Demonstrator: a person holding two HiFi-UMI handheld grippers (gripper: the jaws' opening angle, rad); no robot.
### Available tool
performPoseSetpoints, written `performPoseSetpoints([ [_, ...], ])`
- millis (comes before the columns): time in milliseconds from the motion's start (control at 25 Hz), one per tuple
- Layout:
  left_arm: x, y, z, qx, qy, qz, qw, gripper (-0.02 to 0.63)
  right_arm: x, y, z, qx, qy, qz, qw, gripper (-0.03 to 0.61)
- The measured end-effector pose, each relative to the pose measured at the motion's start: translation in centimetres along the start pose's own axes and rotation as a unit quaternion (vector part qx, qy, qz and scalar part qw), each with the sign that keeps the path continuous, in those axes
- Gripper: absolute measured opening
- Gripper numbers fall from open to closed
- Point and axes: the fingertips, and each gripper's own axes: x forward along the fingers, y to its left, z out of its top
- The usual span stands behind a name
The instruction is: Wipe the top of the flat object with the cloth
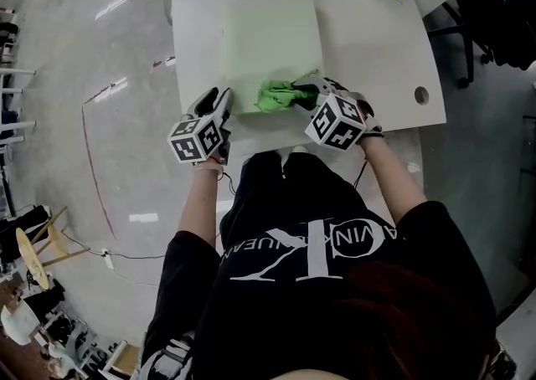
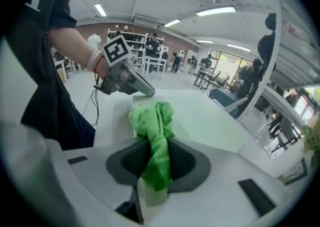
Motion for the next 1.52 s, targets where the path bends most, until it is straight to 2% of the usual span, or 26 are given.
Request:
performPoseSetpoints([
  [280, -0.4, 0.0, -0.1, 0.000, 0.001, 0.001, 1.0000, 0.169, -3.5, -1.2, -4.0, 0.061, 0.004, -0.040, 0.997, 0.107],
  [720, -0.4, 0.1, -0.1, -0.009, 0.002, 0.007, 0.9999, 0.168, -5.5, -1.6, -8.1, 0.137, 0.009, -0.075, 0.988, 0.107],
  [840, -0.2, -0.1, -0.1, -0.014, 0.005, 0.004, 0.9999, 0.167, -5.9, -2.2, -8.5, 0.197, -0.007, -0.075, 0.977, 0.107],
  [920, -0.4, 0.0, 0.0, 0.009, 0.015, 0.011, 0.9998, 0.151, -6.6, -3.6, -8.6, 0.242, -0.030, -0.090, 0.966, 0.107],
  [960, -0.5, 0.2, 0.2, 0.030, 0.018, 0.022, 0.9991, 0.102, -7.0, -4.4, -8.6, 0.262, -0.044, -0.100, 0.959, 0.107],
  [1000, -0.7, 0.5, 0.4, 0.053, 0.018, 0.034, 0.9979, 0.021, -7.4, -5.1, -8.6, 0.281, -0.059, -0.109, 0.952, 0.107],
  [1080, -1.1, 0.8, 1.1, 0.077, 0.004, 0.040, 0.9962, 0.012, -8.0, -6.4, -8.4, 0.310, -0.084, -0.125, 0.939, 0.107],
  [1240, -1.9, 1.3, 3.3, 0.078, -0.049, 0.032, 0.9952, 0.012, -8.3, -8.9, -7.7, 0.331, -0.115, -0.157, 0.924, 0.107],
  [1520, -3.7, 2.6, 8.3, 0.144, -0.114, 0.058, 0.9813, 0.011, -8.7, -12.9, -3.9, 0.327, -0.161, -0.197, 0.910, 0.107],
])
